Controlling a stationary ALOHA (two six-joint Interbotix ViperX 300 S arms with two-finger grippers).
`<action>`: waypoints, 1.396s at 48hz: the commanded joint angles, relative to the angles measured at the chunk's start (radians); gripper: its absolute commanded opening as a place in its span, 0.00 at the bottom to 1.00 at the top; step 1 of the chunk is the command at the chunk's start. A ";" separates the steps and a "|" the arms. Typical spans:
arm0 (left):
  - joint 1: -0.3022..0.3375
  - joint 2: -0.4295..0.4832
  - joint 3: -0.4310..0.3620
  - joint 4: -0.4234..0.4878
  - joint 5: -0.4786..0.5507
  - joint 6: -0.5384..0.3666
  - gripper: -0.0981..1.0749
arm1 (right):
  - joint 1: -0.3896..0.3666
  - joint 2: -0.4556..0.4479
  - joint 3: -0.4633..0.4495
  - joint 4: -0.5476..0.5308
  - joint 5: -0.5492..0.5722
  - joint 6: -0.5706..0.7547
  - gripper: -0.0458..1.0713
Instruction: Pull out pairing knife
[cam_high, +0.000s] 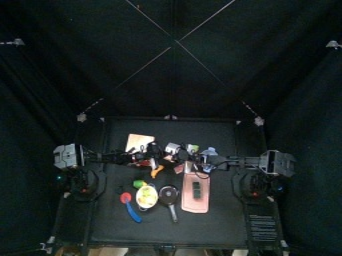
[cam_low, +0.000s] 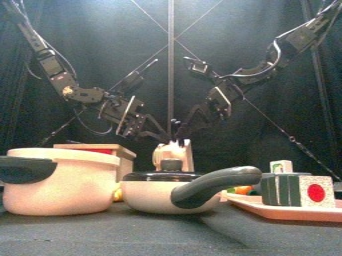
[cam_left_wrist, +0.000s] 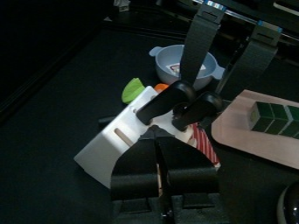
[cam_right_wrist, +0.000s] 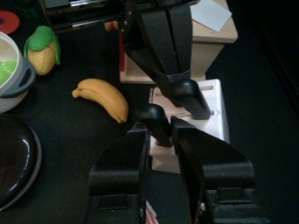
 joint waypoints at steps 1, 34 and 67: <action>0.003 -0.014 -0.012 -0.002 -0.005 0.002 0.18 | 0.000 -0.011 -0.006 -0.006 0.014 0.006 0.50; 0.003 -0.014 -0.021 -0.005 -0.003 0.002 0.18 | 0.029 -0.028 -0.018 -0.058 0.008 0.005 0.41; 0.000 -0.008 -0.029 -0.005 -0.003 -0.002 0.18 | 0.051 -0.064 -0.043 -0.071 0.000 0.005 0.41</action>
